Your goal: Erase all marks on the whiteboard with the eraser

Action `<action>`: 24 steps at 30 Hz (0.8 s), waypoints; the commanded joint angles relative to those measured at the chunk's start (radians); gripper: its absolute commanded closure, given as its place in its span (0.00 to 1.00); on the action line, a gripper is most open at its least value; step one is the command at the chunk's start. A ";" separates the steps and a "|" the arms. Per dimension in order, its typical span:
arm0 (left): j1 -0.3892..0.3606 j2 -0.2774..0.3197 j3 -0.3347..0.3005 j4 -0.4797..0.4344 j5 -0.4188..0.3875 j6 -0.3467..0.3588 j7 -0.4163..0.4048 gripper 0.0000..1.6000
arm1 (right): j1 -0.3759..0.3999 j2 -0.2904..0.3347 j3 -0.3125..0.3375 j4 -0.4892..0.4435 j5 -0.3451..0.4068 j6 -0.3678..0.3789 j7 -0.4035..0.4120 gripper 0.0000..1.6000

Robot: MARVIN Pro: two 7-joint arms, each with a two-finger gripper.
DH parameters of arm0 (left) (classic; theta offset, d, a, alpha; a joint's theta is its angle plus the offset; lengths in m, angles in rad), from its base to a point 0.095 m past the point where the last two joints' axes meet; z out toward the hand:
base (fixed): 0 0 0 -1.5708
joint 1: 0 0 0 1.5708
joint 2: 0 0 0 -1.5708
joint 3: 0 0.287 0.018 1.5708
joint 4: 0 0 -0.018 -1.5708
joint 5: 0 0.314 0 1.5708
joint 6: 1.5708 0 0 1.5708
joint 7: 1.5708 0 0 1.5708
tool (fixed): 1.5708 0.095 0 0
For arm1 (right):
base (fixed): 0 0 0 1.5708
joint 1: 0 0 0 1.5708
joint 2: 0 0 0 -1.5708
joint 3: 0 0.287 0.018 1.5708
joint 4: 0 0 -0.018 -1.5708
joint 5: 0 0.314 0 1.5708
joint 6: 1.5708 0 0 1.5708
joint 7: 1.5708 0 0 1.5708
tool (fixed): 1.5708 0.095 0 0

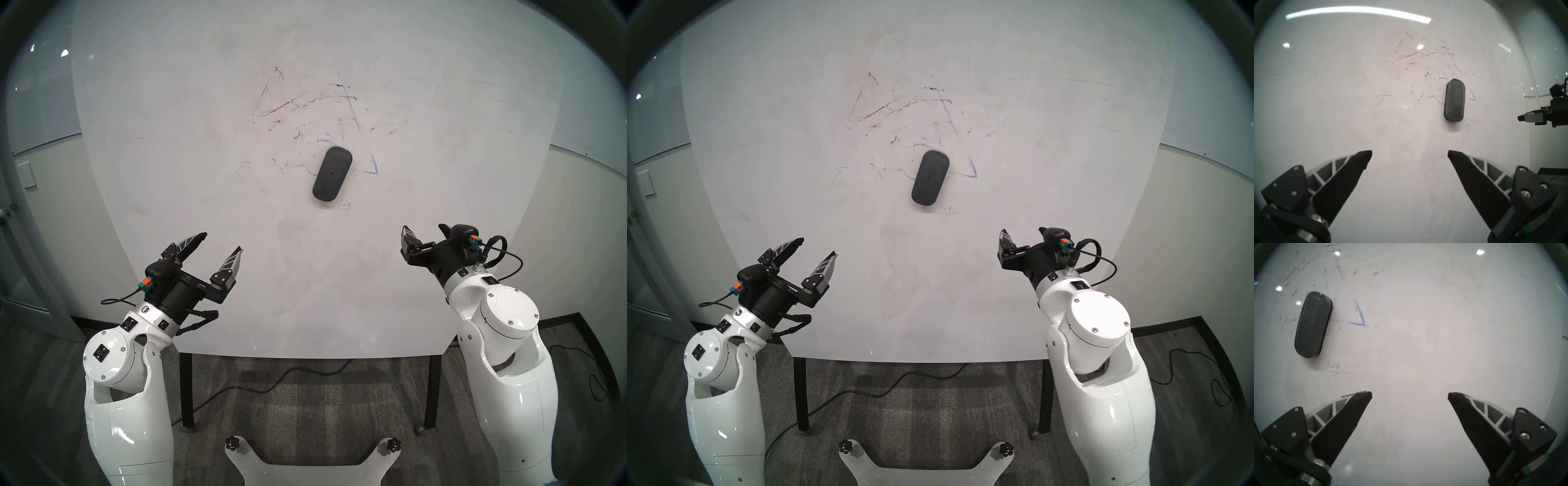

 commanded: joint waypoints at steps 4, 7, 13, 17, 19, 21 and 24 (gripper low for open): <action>-0.003 0.003 0.002 -0.015 -0.006 -0.004 0.003 0.00 | 0.047 -0.034 -0.105 -0.055 -0.027 0.060 -0.032 0.00; -0.003 0.003 0.002 -0.015 -0.006 -0.004 0.003 0.00 | 0.054 -0.039 -0.125 -0.055 -0.035 0.069 -0.038 0.00; -0.003 0.003 0.002 -0.015 -0.006 -0.004 0.004 0.00 | 0.090 -0.068 -0.200 -0.046 -0.063 0.112 -0.066 0.00; -0.003 0.003 0.002 -0.015 -0.006 -0.004 0.004 0.00 | 0.103 -0.080 -0.221 -0.036 -0.072 0.122 -0.079 0.00; -0.003 0.003 0.002 -0.015 -0.006 -0.004 0.003 0.00 | 0.121 -0.096 -0.249 -0.024 -0.080 0.130 -0.089 0.00; -0.003 0.003 0.002 -0.015 -0.005 -0.004 0.003 0.00 | 0.127 -0.101 -0.259 -0.020 -0.084 0.133 -0.093 0.00; -0.003 0.003 0.002 -0.015 -0.006 -0.004 0.003 0.00 | 0.164 -0.133 -0.297 0.005 -0.096 0.151 -0.115 0.00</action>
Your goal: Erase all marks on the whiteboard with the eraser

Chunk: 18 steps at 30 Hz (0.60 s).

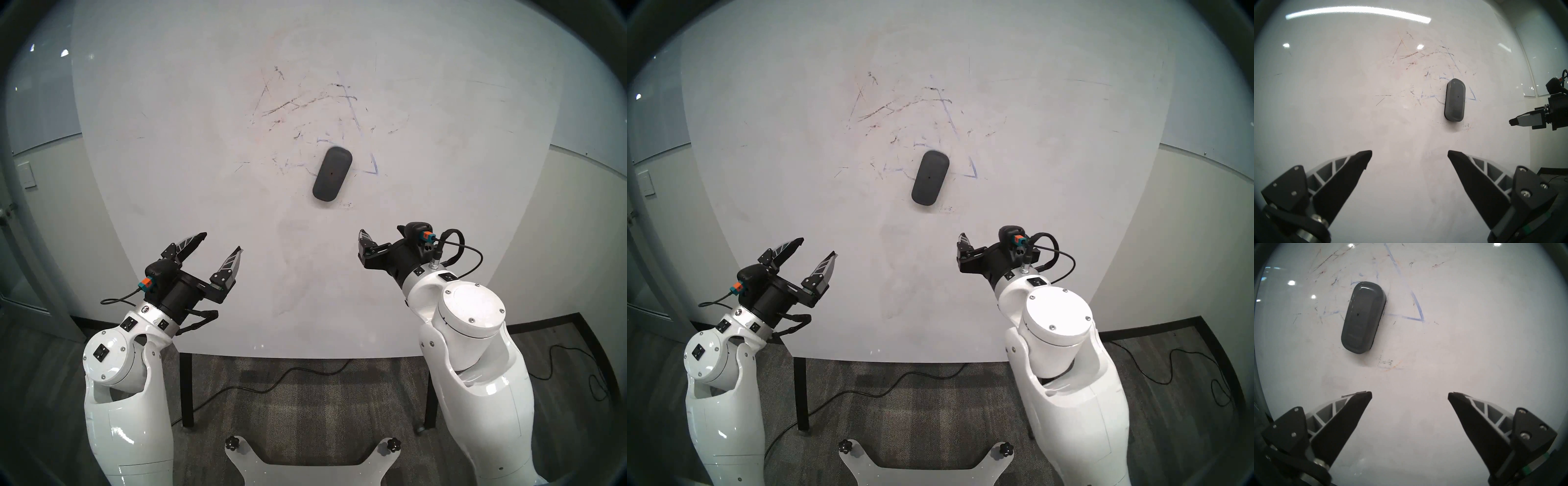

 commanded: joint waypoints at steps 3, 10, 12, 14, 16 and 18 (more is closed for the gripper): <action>-0.003 0.002 0.002 -0.015 -0.005 -0.003 0.002 0.00 | 0.113 -0.091 -0.085 0.033 -0.021 0.027 -0.044 0.00; -0.004 0.002 0.002 -0.014 -0.005 -0.003 0.002 0.00 | 0.180 -0.167 -0.084 0.064 0.010 0.064 -0.059 0.00; -0.004 0.002 0.002 -0.014 -0.005 -0.003 0.001 0.00 | 0.191 -0.181 -0.081 0.068 0.018 0.071 -0.063 0.00; -0.004 0.002 0.002 -0.014 -0.005 -0.003 0.001 0.00 | 0.212 -0.204 -0.078 0.076 0.033 0.083 -0.067 0.00; -0.004 0.002 0.001 -0.014 -0.005 -0.003 0.001 0.00 | 0.229 -0.225 -0.075 0.083 0.048 0.094 -0.073 0.00; -0.004 0.002 0.001 -0.014 -0.005 -0.003 0.001 0.00 | 0.246 -0.246 -0.073 0.087 0.058 0.107 -0.079 0.00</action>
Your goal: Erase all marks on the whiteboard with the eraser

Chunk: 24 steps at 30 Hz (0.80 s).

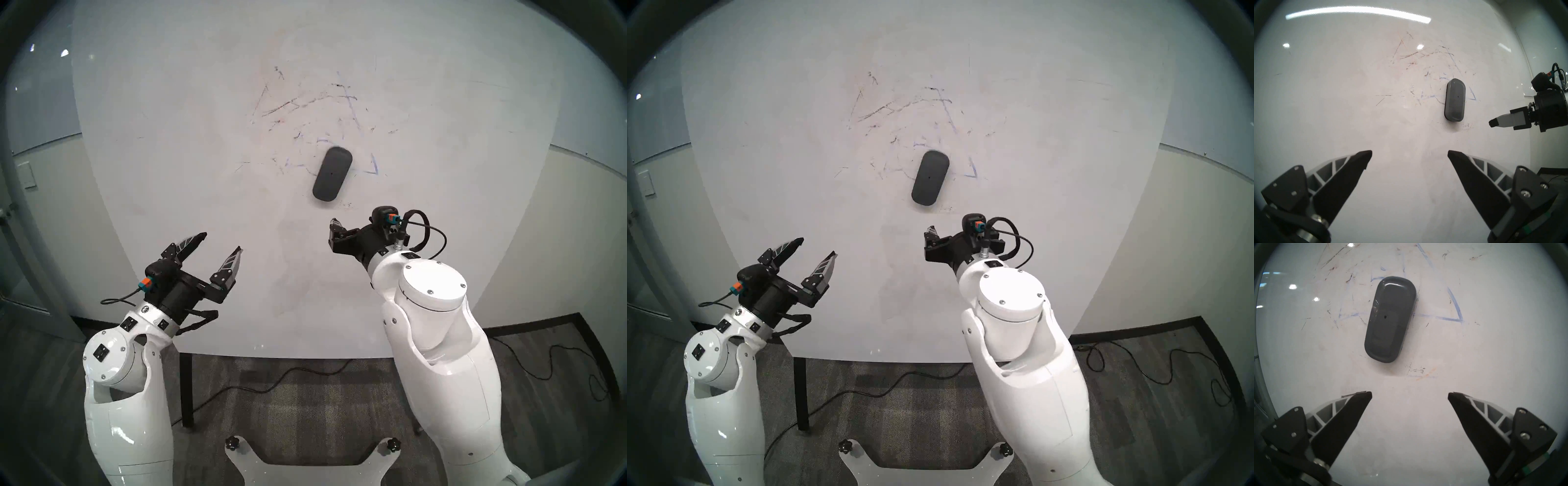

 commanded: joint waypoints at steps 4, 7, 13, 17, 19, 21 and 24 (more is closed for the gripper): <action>-0.003 0.001 0.002 -0.014 -0.005 -0.003 0.001 0.00 | 0.123 -0.142 0.017 0.002 0.072 0.057 -0.037 0.00; -0.003 0.002 0.002 -0.015 -0.005 -0.003 0.002 0.00 | 0.140 -0.168 0.016 0.007 0.097 0.085 -0.069 0.00; -0.003 0.001 0.002 -0.015 -0.005 -0.003 0.002 0.00 | 0.175 -0.168 0.006 0.028 0.172 0.107 -0.128 0.00; -0.003 0.001 0.002 -0.015 -0.005 -0.003 0.002 0.00 | 0.197 -0.185 0.001 0.050 0.217 0.111 -0.182 0.00; -0.003 0.001 0.002 -0.015 -0.005 -0.003 0.002 0.00 | 0.215 -0.198 -0.003 0.067 0.244 0.106 -0.216 0.00; -0.003 0.001 0.002 -0.015 -0.005 -0.003 0.002 0.00 | 0.226 -0.208 -0.005 0.080 0.267 0.099 -0.244 0.00; -0.003 0.001 0.002 -0.015 -0.005 -0.003 0.002 0.00 | 0.237 -0.214 -0.008 0.092 0.279 0.093 -0.262 0.00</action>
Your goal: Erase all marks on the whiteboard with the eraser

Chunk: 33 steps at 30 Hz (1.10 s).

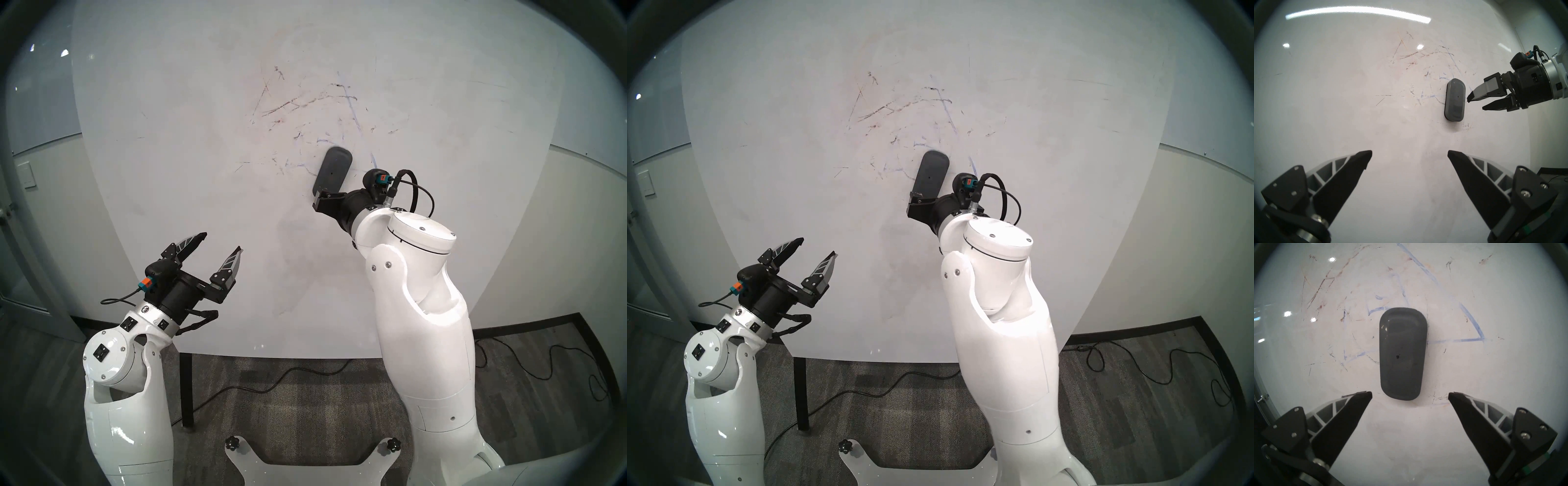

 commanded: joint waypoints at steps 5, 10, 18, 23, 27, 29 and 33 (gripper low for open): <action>-0.003 0.001 0.002 -0.015 -0.005 -0.003 0.002 0.00 | 0.090 -0.071 -0.019 0.042 0.076 -0.048 -0.108 0.00; -0.003 0.001 0.002 -0.016 -0.005 -0.003 0.002 0.00 | 0.100 -0.078 -0.036 0.052 0.096 -0.075 -0.158 0.00; -0.002 0.001 0.002 -0.016 -0.006 -0.003 0.003 0.00 | 0.113 -0.089 -0.057 0.060 0.142 -0.114 -0.229 0.00; -0.002 0.001 0.002 -0.016 -0.006 -0.003 0.003 0.00 | 0.113 -0.089 -0.067 0.062 0.157 -0.125 -0.244 0.00; -0.002 0.001 0.002 -0.016 -0.006 -0.003 0.003 0.00 | 0.112 -0.089 -0.080 0.068 0.156 -0.138 -0.242 0.00; -0.002 0.001 0.002 -0.016 -0.006 -0.003 0.003 0.00 | 0.117 -0.092 -0.090 0.078 0.146 -0.150 -0.236 0.00; -0.002 0.001 0.002 -0.016 -0.006 -0.003 0.003 0.00 | 0.131 -0.089 -0.104 0.092 0.137 -0.165 -0.235 0.00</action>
